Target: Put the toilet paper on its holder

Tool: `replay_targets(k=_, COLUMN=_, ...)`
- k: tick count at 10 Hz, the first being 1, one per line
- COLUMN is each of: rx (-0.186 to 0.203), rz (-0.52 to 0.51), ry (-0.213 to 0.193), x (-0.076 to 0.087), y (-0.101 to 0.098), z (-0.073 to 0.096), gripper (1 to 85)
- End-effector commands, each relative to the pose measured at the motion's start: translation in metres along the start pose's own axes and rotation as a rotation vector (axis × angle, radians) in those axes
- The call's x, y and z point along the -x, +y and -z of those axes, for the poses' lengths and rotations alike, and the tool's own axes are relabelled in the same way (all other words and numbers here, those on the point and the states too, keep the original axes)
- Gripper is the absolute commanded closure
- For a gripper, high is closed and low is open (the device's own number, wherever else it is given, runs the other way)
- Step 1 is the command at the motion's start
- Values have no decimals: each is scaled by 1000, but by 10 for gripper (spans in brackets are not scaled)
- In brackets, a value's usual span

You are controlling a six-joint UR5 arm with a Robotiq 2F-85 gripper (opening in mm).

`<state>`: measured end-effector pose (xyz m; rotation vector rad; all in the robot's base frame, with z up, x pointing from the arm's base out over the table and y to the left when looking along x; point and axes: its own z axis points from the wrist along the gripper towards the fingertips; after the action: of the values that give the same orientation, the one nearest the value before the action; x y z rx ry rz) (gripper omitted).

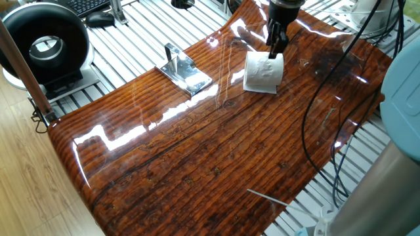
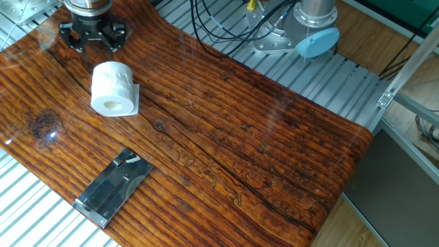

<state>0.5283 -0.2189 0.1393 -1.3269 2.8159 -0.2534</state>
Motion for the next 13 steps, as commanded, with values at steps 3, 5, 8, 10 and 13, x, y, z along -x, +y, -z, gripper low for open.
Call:
replay_targets(k=3, rx=140, rz=-21, ry=-119, x=31, y=31, z=1, gripper=303)
replay_targets(k=5, rx=138, rz=-5, ry=-101, x=20, y=20, z=-3, gripper=270)
replay_targets(k=8, rx=152, rz=30, ry=-108, x=19, y=17, z=-12, gripper=170)
replay_targets(k=10, rx=149, rz=36, ry=-100, x=19, y=16, z=-14, gripper=160)
replay_targets(k=13, rx=142, rz=26, ry=-100, x=22, y=14, z=-23, gripper=157)
